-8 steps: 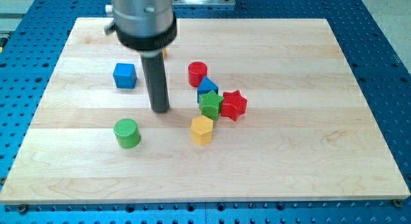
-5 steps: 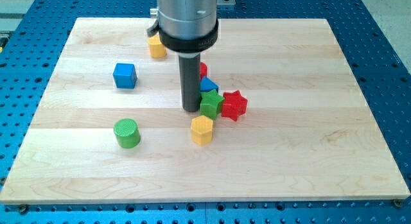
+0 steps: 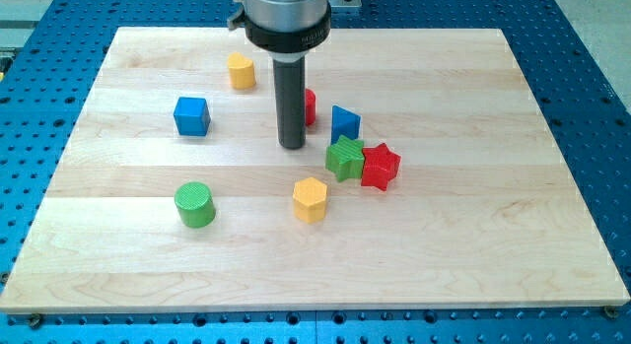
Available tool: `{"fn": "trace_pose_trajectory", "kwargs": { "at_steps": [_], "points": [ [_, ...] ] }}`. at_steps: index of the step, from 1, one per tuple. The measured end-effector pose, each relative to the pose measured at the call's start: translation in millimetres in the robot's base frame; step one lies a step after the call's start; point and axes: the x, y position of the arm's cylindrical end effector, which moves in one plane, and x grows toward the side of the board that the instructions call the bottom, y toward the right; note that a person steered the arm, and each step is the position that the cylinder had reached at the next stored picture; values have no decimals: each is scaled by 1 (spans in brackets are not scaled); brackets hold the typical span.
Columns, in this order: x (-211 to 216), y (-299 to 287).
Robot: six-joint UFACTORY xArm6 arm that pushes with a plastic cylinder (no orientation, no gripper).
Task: Place the green star below the blue cube
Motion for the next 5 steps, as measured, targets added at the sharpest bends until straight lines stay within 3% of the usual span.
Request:
{"fn": "trace_pose_trajectory", "kwargs": {
  "at_steps": [1, 2, 5],
  "points": [
    [64, -41],
    [137, -10],
    [116, 16]
  ]
}}
